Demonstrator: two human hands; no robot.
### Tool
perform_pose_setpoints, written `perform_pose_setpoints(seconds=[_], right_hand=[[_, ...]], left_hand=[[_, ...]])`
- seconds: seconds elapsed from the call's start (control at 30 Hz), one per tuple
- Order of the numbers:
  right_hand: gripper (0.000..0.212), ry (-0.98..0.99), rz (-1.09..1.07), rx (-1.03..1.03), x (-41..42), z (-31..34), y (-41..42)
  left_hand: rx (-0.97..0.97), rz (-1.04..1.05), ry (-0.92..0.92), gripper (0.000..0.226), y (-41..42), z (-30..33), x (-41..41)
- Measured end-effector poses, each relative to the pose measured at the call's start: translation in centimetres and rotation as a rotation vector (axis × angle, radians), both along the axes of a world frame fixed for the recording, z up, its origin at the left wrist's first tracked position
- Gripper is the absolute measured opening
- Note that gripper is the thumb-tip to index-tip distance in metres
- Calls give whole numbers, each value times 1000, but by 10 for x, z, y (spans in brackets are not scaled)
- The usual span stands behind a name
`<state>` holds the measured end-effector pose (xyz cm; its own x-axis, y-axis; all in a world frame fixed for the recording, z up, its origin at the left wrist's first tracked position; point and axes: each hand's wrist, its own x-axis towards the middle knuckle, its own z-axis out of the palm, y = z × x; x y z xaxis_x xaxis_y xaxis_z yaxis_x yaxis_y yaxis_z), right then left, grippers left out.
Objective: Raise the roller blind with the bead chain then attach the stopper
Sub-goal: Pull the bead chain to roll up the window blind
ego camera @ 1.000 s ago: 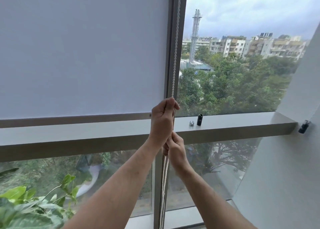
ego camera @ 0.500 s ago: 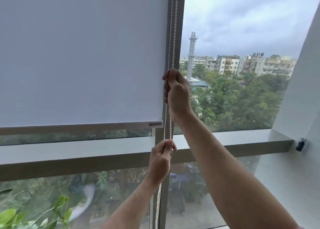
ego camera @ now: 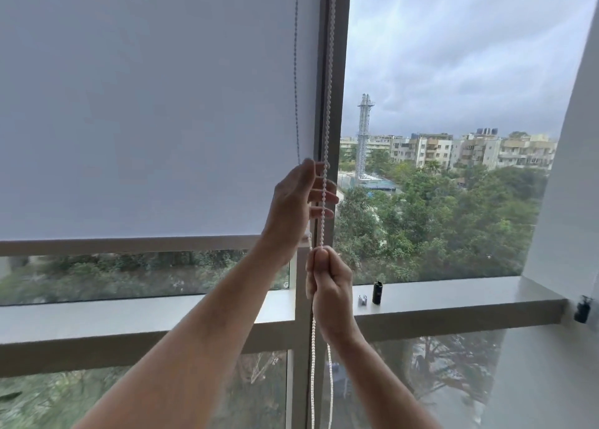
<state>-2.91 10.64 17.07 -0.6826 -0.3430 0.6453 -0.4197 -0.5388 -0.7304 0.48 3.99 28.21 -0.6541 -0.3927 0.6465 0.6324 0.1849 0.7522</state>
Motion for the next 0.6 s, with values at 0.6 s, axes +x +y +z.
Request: perform_pose_setpoints(seconds=[0.6], right_hand=[[36, 33, 53, -40, -35, 118, 28]], left_hand=[[-64, 306, 111, 38, 42, -44, -23]])
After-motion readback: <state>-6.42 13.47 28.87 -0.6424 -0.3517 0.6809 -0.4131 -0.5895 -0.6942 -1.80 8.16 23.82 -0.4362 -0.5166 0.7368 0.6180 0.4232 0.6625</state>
